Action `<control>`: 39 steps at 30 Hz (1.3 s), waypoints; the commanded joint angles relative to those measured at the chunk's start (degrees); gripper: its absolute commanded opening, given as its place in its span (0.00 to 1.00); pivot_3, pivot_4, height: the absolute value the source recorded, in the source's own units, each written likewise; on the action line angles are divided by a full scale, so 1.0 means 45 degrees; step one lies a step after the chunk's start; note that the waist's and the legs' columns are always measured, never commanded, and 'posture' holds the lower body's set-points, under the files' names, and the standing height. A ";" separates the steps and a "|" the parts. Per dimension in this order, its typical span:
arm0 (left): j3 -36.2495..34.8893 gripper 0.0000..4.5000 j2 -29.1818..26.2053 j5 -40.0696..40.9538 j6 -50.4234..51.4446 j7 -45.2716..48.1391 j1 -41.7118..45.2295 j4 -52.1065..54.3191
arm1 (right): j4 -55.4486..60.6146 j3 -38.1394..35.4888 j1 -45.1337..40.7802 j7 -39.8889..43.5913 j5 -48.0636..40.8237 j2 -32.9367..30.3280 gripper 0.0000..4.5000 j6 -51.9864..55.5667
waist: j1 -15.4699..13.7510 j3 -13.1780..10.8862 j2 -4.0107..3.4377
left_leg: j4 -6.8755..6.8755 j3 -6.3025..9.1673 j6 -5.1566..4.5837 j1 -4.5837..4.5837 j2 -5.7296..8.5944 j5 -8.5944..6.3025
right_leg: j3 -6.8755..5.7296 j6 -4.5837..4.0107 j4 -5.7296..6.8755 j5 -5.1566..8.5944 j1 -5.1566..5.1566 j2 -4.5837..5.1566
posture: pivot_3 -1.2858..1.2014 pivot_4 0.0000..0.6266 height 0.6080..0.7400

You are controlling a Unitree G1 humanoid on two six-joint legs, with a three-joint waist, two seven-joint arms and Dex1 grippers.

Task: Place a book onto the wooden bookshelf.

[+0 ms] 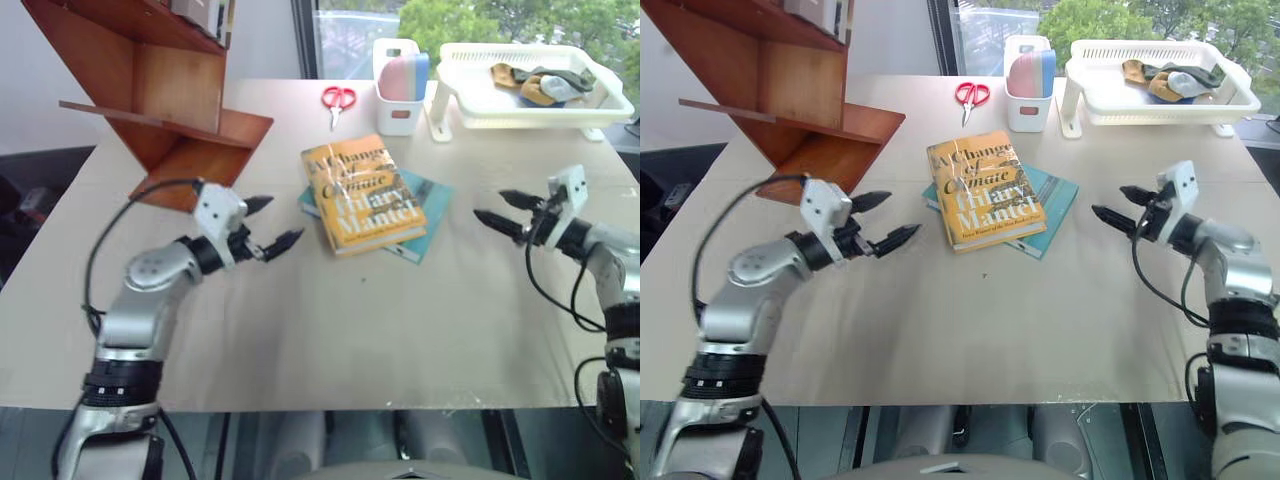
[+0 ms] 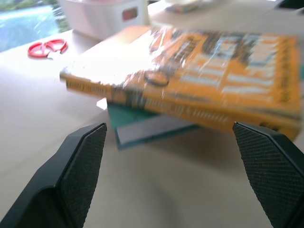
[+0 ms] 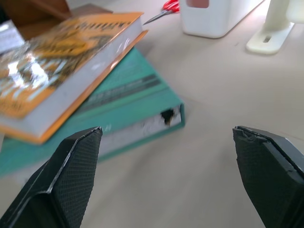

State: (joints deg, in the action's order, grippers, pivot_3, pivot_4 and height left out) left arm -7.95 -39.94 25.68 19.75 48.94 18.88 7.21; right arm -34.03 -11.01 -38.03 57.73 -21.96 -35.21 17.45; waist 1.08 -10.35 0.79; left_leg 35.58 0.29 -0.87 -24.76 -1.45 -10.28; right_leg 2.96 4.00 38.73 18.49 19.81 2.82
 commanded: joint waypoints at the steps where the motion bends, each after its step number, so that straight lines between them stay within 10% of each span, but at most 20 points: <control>1: -0.1125 0.99 -0.1464 0.1456 0.1340 0.1175 0.0666 0.0981 | -0.1032 -0.0147 -0.1270 -0.0653 0.0058 0.0302 1.00 0.0169 | 0.0004 -0.0010 -0.0003 | -0.0017 -0.0001 0.0001 -0.0001 0.0004 0.0001 | 0.0000 0.0000 -0.0008 0.0000 0.0005 0.0001 | 0.52 0.24 1.00; 16: -0.4311 0.99 -0.6602 0.3627 0.5206 0.3626 0.0348 0.1966 | -0.6903 0.0064 -0.4918 -0.0672 0.1168 0.2215 1.00 -0.1012 | 0.0316 -0.0126 0.0007 | -0.0111 -0.0027 0.0008 -0.0034 0.0011 0.0005 | 0.0010 -0.0001 -0.0080 0.0001 0.0065 0.0004 | 0.52 0.24 1.00; 39: -0.7012 0.99 -0.6350 0.3629 0.6431 0.3446 -0.3470 0.3620 | -0.5174 0.2688 -0.3174 0.6013 0.3176 0.2268 1.00 -0.1839 | 0.0411 -0.0154 0.0000 | -0.0107 -0.0044 0.0043 -0.0008 -0.0020 0.0023 | 0.0028 -0.0003 0.0009 0.0002 0.0091 -0.0005 | 0.52 0.24 1.00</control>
State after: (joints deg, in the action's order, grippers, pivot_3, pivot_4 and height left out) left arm -37.00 -68.57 41.84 48.61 64.58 3.41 22.21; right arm -59.50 0.18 -53.82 82.53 -7.51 -23.88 7.28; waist 2.93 -11.05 0.78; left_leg 35.10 0.10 -0.67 -24.80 -1.54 -10.18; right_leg 3.09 3.98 38.77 18.49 20.23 2.80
